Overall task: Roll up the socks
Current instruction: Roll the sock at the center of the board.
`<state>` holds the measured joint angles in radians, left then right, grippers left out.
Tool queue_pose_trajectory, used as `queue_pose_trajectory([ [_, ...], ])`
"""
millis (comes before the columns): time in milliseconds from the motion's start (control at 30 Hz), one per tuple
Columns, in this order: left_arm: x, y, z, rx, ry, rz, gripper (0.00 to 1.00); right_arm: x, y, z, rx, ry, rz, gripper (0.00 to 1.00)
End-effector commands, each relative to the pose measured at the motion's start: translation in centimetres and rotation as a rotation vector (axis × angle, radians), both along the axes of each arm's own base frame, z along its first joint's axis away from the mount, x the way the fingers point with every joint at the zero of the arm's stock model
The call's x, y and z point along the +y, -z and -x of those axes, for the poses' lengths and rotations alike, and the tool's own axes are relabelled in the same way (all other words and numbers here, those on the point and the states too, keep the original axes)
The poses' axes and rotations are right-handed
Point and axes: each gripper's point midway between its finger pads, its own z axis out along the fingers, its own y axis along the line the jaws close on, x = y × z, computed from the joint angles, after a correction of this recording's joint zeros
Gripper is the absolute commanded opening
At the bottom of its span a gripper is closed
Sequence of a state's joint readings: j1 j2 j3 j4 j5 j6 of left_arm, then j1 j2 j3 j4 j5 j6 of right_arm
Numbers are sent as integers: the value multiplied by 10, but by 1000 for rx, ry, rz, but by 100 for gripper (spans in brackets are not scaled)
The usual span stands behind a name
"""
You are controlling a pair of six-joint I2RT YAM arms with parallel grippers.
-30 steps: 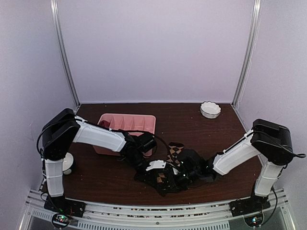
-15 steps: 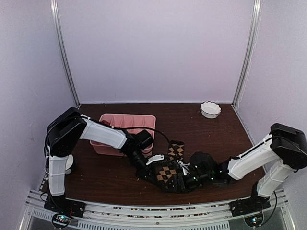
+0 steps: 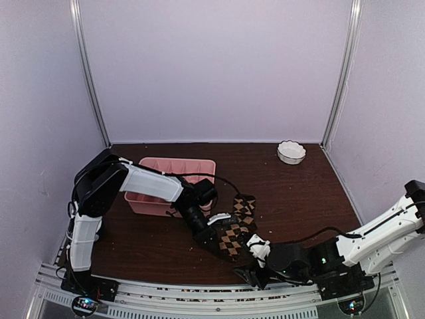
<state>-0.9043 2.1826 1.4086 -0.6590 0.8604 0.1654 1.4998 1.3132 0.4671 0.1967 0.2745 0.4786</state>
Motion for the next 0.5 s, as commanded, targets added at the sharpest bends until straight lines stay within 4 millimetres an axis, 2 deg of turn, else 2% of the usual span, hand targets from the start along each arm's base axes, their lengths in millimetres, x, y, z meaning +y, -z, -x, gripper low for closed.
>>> queue_pose_trajectory([
  [0,6,19,-5,37,-44,-100,0,7,-6,-25,-221,47,78,52],
  [167,7,27,-10,19,-59,-146,0,26,2,-36,-204,89,35,29],
  [233,7,28,-12,11,-66,-157,0,30,6,-40,-185,114,9,25],
  [467,7,32,-18,-21,-72,-185,0,42,22,-43,-89,134,-55,22],
])
